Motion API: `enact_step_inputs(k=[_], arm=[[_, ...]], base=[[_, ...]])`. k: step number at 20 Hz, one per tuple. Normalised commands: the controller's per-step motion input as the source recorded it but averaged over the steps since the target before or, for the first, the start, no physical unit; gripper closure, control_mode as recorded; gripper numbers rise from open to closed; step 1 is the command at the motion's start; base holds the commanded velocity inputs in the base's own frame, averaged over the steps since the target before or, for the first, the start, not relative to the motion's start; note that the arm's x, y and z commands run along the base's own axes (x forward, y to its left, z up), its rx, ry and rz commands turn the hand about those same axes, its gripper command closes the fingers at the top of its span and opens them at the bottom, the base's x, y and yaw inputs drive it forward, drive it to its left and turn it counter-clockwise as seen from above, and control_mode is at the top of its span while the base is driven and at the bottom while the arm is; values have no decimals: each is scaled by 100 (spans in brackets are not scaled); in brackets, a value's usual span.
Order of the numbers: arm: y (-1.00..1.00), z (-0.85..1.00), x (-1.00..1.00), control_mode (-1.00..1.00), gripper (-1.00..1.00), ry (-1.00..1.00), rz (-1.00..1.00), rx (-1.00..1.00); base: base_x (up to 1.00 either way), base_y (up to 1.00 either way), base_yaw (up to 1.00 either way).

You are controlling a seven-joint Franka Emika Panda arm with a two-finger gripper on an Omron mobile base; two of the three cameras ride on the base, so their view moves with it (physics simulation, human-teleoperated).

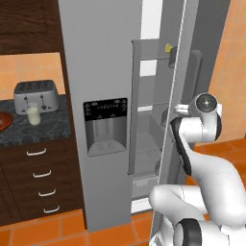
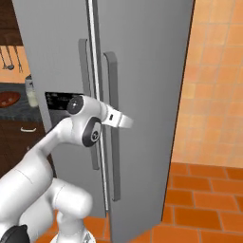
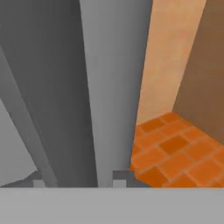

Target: Grab a lemon wedge from the fridge and one ice cube from the ice bowl, and put them in the glass of lemonade.

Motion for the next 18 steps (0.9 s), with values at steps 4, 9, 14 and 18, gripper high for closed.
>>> enact_step_inputs(k=[4,9,14,18], arm=[[-100,38,-57,-100,100,6,-28,8],[-86,11,-60,-100,100,1,-20,7],[-36,62,-54,-100,100,-1,-5,0],[-4,100,-61,-100,100,-1,0,0]], base=[[0,0,0],[0,0,0],[0,0,0],[0,0,0]])
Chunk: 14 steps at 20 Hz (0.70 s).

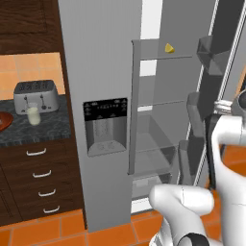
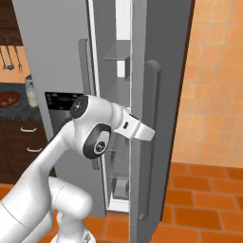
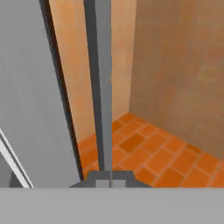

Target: Grab a lemon wedge from the fridge and one ice cube from the ice bowl, and put them in the glass of lemonade.

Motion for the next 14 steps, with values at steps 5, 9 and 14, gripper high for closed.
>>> enact_step_inputs(k=[5,9,14], arm=[[9,92,-67,-100,100,0,1,0],[84,34,-31,-100,100,-1,2,-7],[100,13,25,-100,100,3,0,-22]], base=[[0,0,0],[0,0,0],[0,0,0]])
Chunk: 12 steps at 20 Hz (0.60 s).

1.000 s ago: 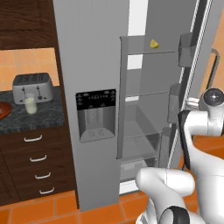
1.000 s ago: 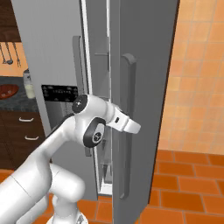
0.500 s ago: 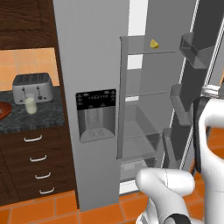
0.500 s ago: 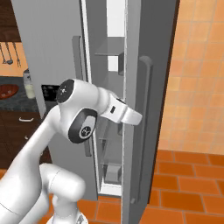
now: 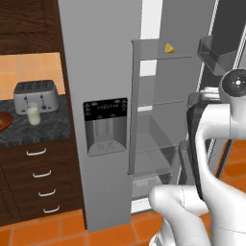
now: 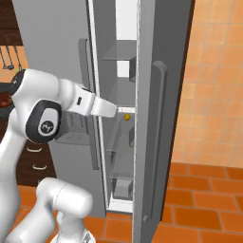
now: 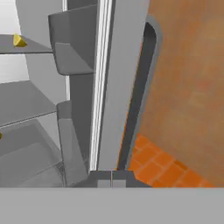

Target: Grab a lemon wedge from the fridge and one ice cube from the ice bowl, and put them in the glass of lemonade.

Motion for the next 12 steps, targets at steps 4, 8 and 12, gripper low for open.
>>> enact_step_inputs(k=[4,8,12], arm=[[78,1,54,-100,100,9,-4,-20],[55,-6,69,-100,-100,7,-3,-18],[-8,-8,41,-100,-100,1,-14,-15]], base=[[0,0,0],[0,0,0],[0,0,0]])
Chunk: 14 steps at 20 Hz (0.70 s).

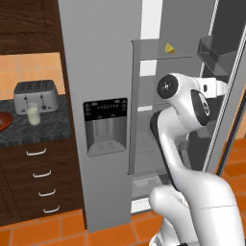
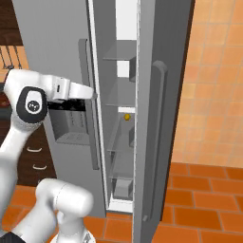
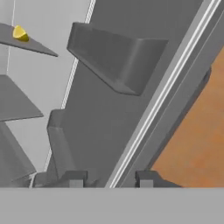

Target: Grab a lemon wedge from the fridge and one ice cube from the ice bowl, and put them in the glass of lemonade.

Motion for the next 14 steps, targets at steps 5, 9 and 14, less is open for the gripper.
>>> enact_step_inputs(k=[5,9,14], arm=[[-26,-35,52,-100,-100,0,-18,-4],[-42,-27,50,-100,-100,0,-21,0],[-71,-3,23,-100,-100,0,-22,0]], base=[[0,0,0],[0,0,0],[0,0,0]])
